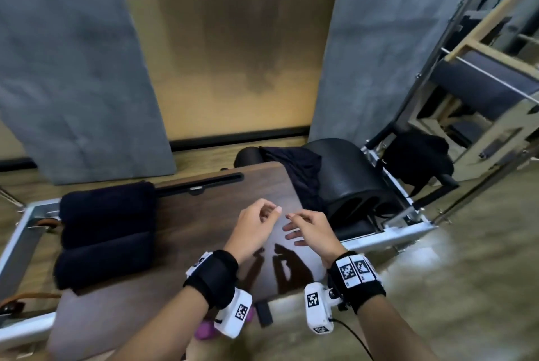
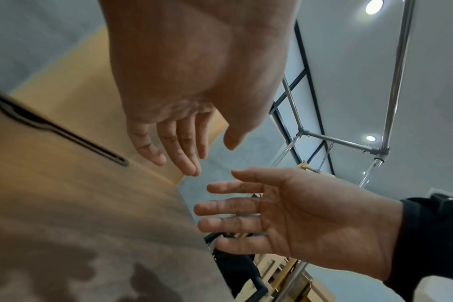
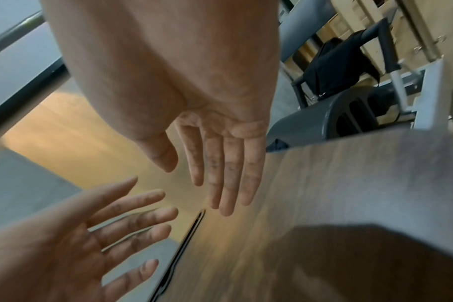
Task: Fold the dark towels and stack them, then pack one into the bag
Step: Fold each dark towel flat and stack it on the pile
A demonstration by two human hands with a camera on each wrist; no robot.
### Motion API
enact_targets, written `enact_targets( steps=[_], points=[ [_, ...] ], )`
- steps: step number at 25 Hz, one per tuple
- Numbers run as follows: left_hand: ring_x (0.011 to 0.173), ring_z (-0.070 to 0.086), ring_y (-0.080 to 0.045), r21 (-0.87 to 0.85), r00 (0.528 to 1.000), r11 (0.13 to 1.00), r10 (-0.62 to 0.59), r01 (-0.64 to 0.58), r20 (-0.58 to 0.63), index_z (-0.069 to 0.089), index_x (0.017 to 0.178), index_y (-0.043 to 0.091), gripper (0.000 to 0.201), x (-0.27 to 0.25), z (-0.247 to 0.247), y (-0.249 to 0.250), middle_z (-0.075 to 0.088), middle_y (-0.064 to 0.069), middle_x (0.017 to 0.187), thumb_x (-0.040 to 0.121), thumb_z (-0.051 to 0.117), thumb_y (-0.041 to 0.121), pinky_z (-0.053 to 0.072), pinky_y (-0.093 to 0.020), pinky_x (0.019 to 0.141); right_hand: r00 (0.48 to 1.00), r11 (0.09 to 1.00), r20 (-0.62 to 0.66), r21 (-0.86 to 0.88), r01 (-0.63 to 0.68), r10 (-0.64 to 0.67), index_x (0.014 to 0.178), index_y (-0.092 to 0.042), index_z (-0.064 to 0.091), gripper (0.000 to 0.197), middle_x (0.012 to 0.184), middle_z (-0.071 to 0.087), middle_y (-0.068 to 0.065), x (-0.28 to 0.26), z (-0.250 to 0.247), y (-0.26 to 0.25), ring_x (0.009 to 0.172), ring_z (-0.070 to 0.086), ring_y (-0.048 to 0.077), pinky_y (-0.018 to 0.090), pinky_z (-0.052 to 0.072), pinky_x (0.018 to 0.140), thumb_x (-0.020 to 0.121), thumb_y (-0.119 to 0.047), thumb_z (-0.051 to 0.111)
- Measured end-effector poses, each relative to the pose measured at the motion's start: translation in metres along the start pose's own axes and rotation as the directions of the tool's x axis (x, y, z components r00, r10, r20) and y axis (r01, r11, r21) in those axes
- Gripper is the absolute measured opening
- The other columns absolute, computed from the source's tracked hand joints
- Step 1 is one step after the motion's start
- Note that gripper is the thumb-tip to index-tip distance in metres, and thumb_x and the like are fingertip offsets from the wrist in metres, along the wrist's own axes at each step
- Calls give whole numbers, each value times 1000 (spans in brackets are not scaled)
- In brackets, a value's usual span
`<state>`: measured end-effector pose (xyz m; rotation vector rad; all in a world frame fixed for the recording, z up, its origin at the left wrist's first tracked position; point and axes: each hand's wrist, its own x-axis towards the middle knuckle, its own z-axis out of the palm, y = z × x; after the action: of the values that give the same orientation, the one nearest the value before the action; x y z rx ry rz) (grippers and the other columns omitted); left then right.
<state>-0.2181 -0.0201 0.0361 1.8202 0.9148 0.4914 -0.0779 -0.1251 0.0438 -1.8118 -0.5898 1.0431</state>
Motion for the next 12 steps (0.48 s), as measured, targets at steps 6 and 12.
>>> enact_targets(
  steps=[6, 12],
  points=[
    [96, 67, -17, 44, 998, 999, -34, 32, 61, 72, 108, 12, 23, 13, 98, 61, 74, -5, 101, 104, 64, 33, 51, -31, 87, 999, 1000, -20, 9, -26, 26, 109, -12, 72, 19, 98, 78, 18, 7, -110, 30, 76, 72, 24, 30, 52, 65, 104, -25, 58],
    [98, 69, -25, 22, 990, 991, -130, 129, 47, 71, 109, 9, 21, 49, 146, 75, 75, -12, 101, 104, 64, 27, 54, -39, 94, 998, 998, -12, -8, -58, 58, 107, -15, 72, 18, 94, 79, 14, 53, -166, 43, 73, 73, 23, 31, 54, 66, 104, -26, 58]
  ],
)
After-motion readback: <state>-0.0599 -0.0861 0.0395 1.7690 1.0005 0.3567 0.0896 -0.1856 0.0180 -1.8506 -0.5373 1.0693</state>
